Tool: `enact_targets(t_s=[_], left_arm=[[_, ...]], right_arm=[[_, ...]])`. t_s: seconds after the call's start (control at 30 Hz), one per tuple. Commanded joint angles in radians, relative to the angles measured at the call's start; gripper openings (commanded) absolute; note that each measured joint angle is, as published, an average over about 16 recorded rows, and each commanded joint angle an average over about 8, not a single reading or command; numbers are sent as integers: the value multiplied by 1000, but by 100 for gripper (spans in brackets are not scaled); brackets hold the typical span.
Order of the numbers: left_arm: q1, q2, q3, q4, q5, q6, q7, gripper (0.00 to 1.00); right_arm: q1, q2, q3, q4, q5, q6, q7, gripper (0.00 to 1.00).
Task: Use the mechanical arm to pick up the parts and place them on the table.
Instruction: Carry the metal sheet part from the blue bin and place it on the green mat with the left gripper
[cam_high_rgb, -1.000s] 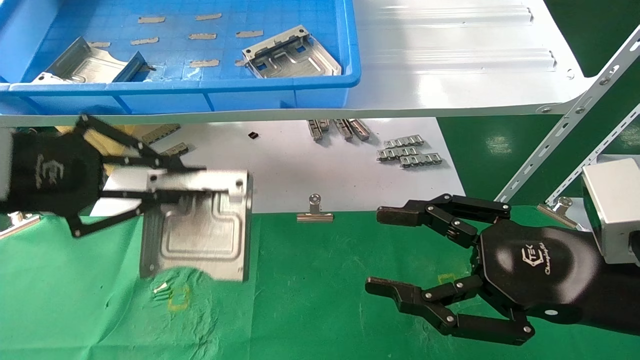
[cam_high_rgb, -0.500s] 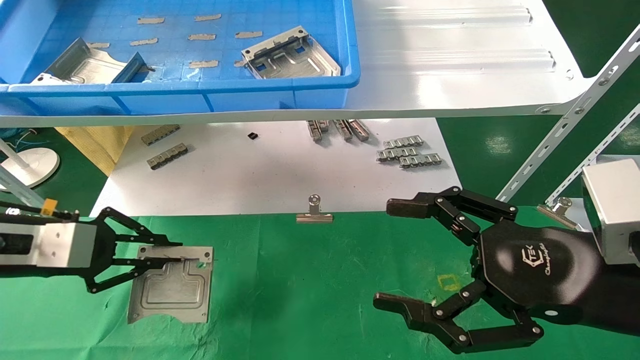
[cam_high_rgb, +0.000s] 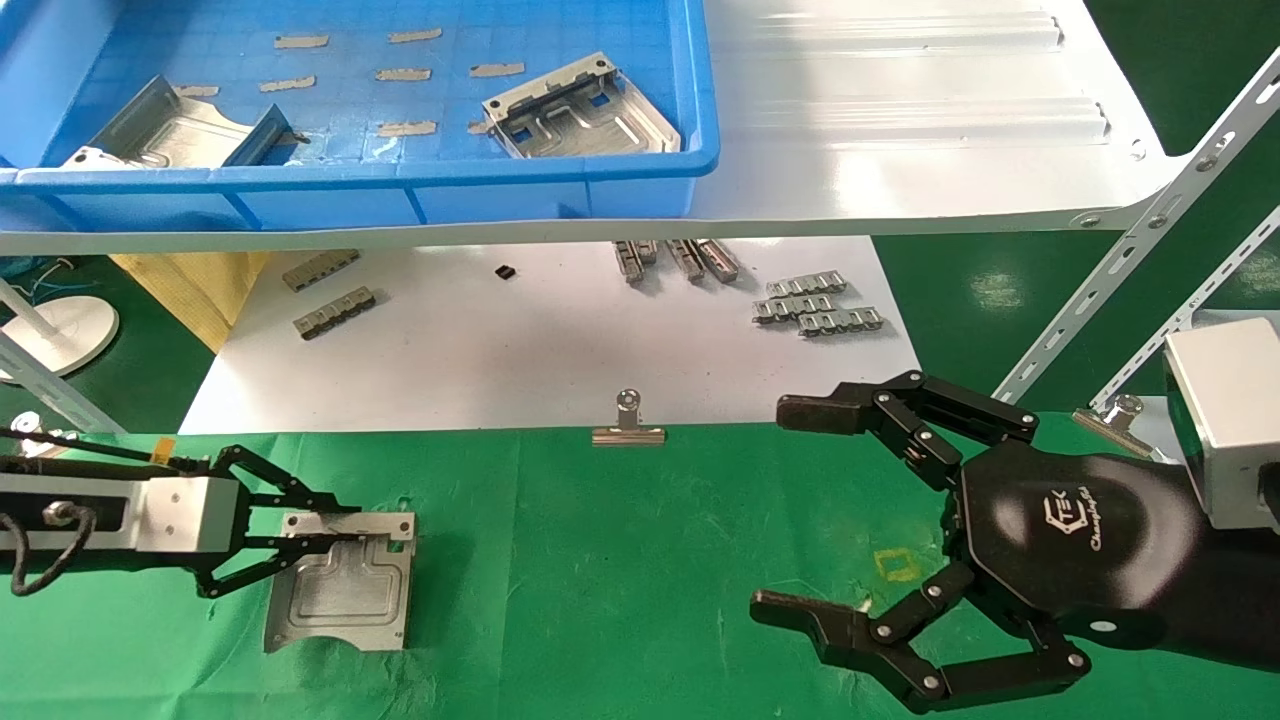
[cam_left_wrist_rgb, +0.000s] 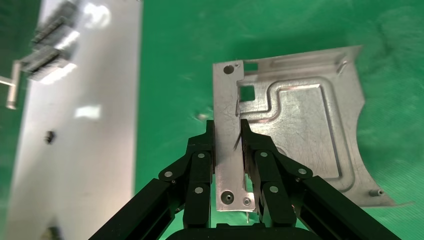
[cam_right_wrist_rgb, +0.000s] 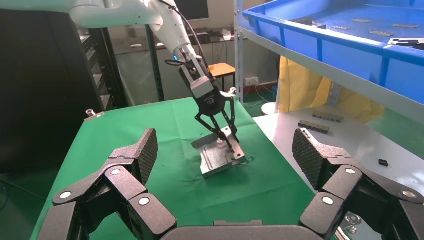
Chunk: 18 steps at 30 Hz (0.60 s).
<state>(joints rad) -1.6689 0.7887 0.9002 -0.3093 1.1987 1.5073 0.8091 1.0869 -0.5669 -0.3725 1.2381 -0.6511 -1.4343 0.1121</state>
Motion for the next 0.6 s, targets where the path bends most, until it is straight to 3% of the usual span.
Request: enact_targets(t_s=[0.03, 0.27, 0.6], left_arm=[[-7, 11, 7, 30, 12, 0, 12, 100], [-26, 30, 1, 96, -17, 67, -2, 100], [17, -4, -11, 75, -156, 98, -188, 100]], right_arm=[[0, 0, 0, 0, 0, 0, 0, 100], [0, 0, 0, 0, 0, 0, 0, 100], [0, 0, 0, 0, 0, 0, 0, 100]])
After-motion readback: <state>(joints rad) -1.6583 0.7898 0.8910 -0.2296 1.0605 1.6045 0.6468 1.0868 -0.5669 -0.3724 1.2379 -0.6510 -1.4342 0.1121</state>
